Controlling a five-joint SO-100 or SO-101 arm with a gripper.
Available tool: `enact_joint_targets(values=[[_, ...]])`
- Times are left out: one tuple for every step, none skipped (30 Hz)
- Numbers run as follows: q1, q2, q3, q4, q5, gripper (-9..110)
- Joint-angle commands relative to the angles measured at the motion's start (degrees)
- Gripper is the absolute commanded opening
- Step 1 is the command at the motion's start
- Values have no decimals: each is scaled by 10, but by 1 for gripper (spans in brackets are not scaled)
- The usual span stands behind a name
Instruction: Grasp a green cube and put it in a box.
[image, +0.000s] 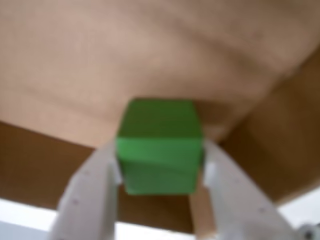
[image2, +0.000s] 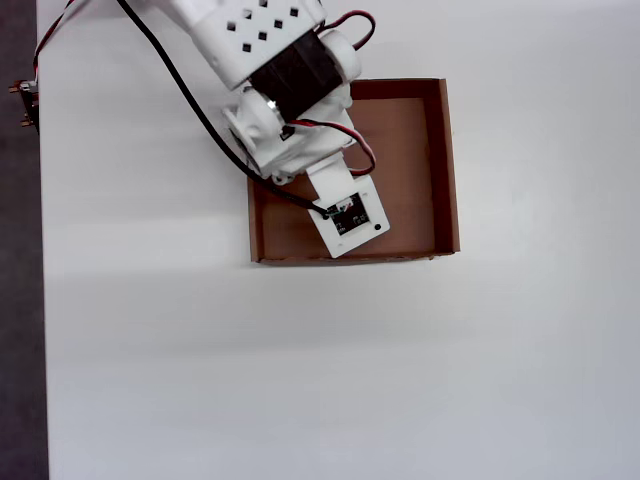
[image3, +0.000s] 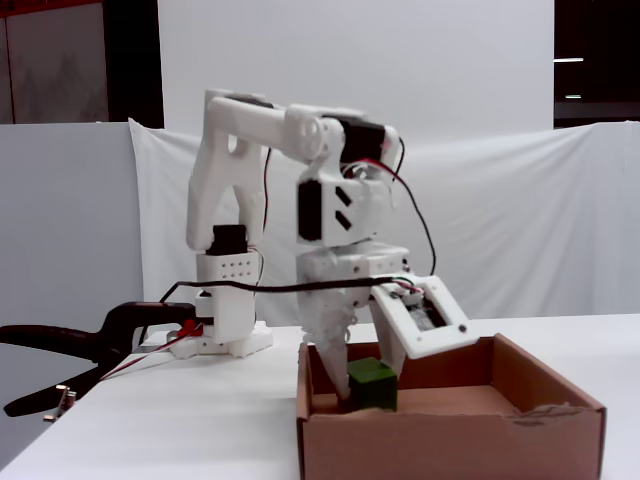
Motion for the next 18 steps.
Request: enact_joint_targets(values=[[-4, 4, -21, -5, 4, 15], [-4, 2, -20, -8, 4, 15], [-4, 1, -19, -10, 4, 16], [-4, 0, -19, -11, 4, 17], [-4, 0, -18, -13, 4, 17], [-4, 0, -17, -14, 4, 18], [-4, 2, -16, -14, 4, 19], [-3, 6, -14, -13, 4, 20], [0, 12, -11, -13, 4, 21], [4, 21, -7, -12, 4, 21], [9, 33, -4, -11, 4, 21], [15, 47, -4, -8, 4, 21], [22, 63, -4, -3, 4, 21], [30, 82, -4, 4, 4, 21], [39, 102, -3, 11, 4, 21], [48, 125, -2, 20, 4, 21], [60, 149, -1, 33, 4, 21], [73, 172, 1, 47, 4, 21]])
